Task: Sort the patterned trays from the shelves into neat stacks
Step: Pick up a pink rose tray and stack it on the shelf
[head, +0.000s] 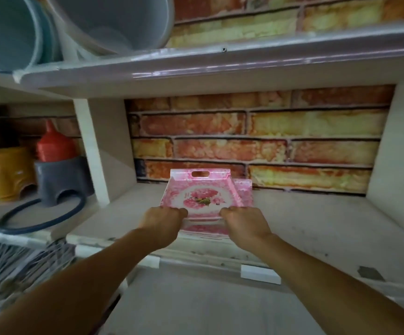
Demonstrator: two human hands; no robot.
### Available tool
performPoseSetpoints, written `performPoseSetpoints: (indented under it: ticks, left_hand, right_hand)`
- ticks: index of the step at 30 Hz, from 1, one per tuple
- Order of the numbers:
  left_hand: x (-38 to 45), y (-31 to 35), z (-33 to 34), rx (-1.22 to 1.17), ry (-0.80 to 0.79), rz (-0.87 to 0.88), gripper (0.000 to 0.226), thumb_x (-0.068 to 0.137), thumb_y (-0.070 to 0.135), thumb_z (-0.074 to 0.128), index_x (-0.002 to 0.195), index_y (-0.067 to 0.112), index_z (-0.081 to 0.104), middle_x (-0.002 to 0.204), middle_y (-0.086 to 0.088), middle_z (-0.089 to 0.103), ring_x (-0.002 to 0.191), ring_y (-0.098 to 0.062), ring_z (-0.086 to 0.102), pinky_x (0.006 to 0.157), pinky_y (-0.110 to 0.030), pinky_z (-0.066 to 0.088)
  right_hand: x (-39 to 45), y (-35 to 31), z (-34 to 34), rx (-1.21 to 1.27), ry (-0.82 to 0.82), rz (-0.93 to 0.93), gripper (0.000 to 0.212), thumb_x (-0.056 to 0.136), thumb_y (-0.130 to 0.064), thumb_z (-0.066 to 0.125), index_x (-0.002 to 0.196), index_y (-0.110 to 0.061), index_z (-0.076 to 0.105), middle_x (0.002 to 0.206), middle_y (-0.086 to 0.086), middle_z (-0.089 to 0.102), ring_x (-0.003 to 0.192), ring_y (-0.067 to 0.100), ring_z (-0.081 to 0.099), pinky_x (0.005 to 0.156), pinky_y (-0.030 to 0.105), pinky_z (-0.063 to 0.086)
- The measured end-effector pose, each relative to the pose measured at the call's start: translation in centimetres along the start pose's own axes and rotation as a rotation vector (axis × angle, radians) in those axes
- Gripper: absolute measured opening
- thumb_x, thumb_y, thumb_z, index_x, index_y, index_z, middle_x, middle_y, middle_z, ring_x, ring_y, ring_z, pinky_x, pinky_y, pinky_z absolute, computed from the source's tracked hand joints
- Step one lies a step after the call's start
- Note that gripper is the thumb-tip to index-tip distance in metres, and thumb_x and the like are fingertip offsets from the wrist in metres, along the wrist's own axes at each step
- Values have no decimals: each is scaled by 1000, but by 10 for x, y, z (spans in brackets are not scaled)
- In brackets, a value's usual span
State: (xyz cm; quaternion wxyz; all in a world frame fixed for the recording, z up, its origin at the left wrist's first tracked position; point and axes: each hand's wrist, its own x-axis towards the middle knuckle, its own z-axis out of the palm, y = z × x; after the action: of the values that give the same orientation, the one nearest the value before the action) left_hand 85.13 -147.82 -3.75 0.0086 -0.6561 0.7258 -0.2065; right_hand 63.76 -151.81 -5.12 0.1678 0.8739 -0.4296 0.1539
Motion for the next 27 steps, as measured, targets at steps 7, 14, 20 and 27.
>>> performPoseSetpoints:
  ticks: [7, 14, 20, 27]
  left_hand:
    - [34, -5, 26, -82, 19, 168, 23, 98, 27, 41, 119, 29, 49, 112, -2, 65, 95, -27, 64, 75, -33, 48]
    - [48, -12, 41, -99, 30, 278, 25, 96, 23, 42, 120, 27, 49, 111, -3, 66, 94, -28, 64, 76, -34, 49]
    - [53, -15, 53, -122, 25, 336, 26, 93, 23, 43, 119, 25, 49, 111, -4, 66, 94, -29, 64, 76, -34, 50]
    - [50, -17, 59, -210, -16, 385, 32, 96, 36, 33, 116, 20, 52, 109, -8, 65, 96, -28, 61, 80, -33, 48]
  right_hand:
    - [2, 4, 9, -21, -98, 149, 22, 83, -3, 49, 96, -19, 58, 87, 0, 66, 76, 26, 63, 65, 29, 40]
    - [3, -2, 19, -61, -136, 227, 30, 84, -7, 50, 109, -18, 60, 93, 2, 68, 80, 26, 64, 69, 29, 45]
    - [4, -7, 26, -71, -163, 266, 28, 88, -10, 47, 111, -17, 60, 97, 5, 68, 82, 28, 63, 71, 30, 44]
    - [3, -1, 45, 6, -206, 250, 28, 98, -22, 41, 120, -16, 58, 105, 8, 67, 88, 29, 62, 78, 40, 53]
